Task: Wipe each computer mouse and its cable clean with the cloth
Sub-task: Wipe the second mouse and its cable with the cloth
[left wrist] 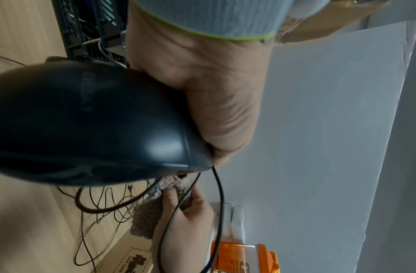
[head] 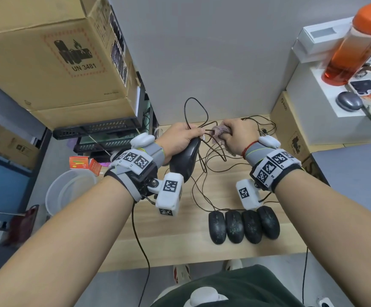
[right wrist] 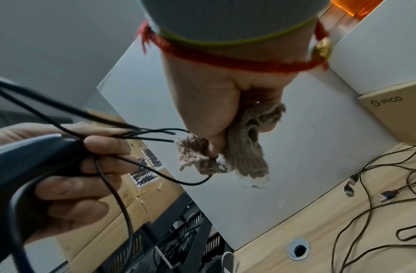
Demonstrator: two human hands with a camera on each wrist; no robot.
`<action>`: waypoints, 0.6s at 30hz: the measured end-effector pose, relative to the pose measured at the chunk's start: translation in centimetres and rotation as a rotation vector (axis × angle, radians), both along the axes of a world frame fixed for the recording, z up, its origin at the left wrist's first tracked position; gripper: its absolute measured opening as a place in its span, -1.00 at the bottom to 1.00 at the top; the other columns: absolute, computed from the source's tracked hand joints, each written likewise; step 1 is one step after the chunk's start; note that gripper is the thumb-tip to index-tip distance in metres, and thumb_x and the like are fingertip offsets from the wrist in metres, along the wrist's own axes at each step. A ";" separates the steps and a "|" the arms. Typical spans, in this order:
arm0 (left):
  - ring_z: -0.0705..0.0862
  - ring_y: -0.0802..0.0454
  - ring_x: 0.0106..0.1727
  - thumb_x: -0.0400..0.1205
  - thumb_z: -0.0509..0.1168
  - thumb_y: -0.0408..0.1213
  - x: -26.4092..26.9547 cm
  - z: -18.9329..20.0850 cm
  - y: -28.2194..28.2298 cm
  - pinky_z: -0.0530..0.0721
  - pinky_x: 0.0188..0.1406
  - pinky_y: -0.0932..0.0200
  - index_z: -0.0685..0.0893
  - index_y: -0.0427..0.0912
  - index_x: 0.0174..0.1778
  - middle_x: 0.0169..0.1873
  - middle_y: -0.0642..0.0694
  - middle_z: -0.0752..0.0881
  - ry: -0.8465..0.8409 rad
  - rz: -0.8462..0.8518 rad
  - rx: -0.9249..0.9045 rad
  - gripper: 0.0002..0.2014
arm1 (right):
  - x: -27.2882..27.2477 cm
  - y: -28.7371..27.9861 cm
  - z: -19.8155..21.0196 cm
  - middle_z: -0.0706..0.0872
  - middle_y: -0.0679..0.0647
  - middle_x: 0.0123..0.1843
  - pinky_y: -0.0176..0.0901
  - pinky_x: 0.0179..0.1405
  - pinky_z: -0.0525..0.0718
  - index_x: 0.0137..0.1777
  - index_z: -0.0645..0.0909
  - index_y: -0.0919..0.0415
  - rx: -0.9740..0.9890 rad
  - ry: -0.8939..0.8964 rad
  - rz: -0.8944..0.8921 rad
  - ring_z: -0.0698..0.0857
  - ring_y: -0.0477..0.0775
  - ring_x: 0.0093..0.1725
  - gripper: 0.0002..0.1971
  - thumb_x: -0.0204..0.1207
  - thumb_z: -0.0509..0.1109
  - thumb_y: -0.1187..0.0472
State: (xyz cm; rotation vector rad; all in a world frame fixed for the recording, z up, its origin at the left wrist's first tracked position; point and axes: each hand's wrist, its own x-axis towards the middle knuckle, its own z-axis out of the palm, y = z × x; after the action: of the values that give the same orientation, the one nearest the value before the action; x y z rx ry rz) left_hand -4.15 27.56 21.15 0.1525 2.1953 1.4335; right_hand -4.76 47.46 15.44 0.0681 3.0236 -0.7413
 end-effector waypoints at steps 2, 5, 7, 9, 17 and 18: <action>0.46 0.14 -0.59 0.76 0.30 -0.18 0.1 -0.2 0.2 0.45 -0.49 0.28 0.62 -0.05 -0.42 -0.61 0.06 0.51 0.001 0.018 0.008 -0.63 | 0.0 0.1 -0.6 0.76 0.13 -0.02 -0.03 -0.10 0.58 0.08 0.64 0.00 0.025 -0.016 0.007 0.67 0.28 0.06 -0.88 0.57 0.37 0.10; 0.45 0.15 -0.59 0.76 0.29 -0.21 0.1 -0.3 0.2 0.43 -0.55 0.33 0.58 -0.08 -0.40 -0.62 0.07 0.49 -0.006 0.054 0.010 -0.65 | 0.2 -0.2 -1.3 0.69 0.07 -0.09 -0.08 -0.16 0.50 0.11 0.59 -0.01 0.050 -0.053 0.048 0.66 0.27 0.05 -0.86 0.58 0.30 0.11; 0.42 0.16 -0.61 0.75 0.29 -0.23 0.1 -0.1 0.2 0.41 -0.57 0.33 0.55 -0.10 -0.38 -0.63 0.06 0.46 -0.011 0.069 0.005 -0.66 | 0.4 -0.6 -1.7 0.70 0.11 0.00 -0.10 -0.14 0.48 0.17 0.57 0.06 0.050 -0.081 0.121 0.66 0.27 0.09 -0.82 0.59 0.29 0.19; 0.41 0.15 -0.60 0.75 0.30 -0.24 0.0 0.0 0.0 0.39 -0.55 0.28 0.53 -0.11 -0.39 -0.62 0.05 0.44 -0.009 0.096 -0.002 -0.66 | 0.4 -1.1 -2.3 0.70 0.18 0.12 -0.05 -0.07 0.52 0.21 0.56 0.15 0.081 -0.119 0.205 0.65 0.30 0.14 -0.79 0.59 0.30 0.24; 0.47 -0.05 -0.41 0.72 0.34 -0.17 -0.9 -0.2 -1.9 0.46 -0.19 0.07 0.52 -0.05 -0.49 -0.54 -0.06 0.46 0.001 0.182 -0.051 -0.59 | 1.3 -1.6 -3.8 0.58 0.02 -0.20 -0.10 -0.18 0.43 -0.13 0.39 0.00 0.054 -0.248 0.170 0.60 0.19 -0.09 -0.83 0.64 0.32 0.05; 0.50 -0.06 -0.39 0.72 0.35 -0.16 -1.0 -0.4 -2.2 0.48 -0.16 0.07 0.55 -0.04 -0.53 -0.54 -0.06 0.49 -0.001 0.200 -0.053 -0.57 | 1.3 -1.7 -3.8 0.60 0.04 -0.19 -0.09 -0.18 0.44 -0.13 0.42 0.04 0.038 -0.254 0.165 0.59 0.19 -0.10 -0.81 0.65 0.30 0.00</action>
State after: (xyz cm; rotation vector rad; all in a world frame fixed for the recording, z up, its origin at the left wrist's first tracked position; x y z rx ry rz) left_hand -5.11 25.40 20.71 -0.0890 2.2988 1.4775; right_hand -3.42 45.74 11.62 -0.0799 2.7609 -0.6099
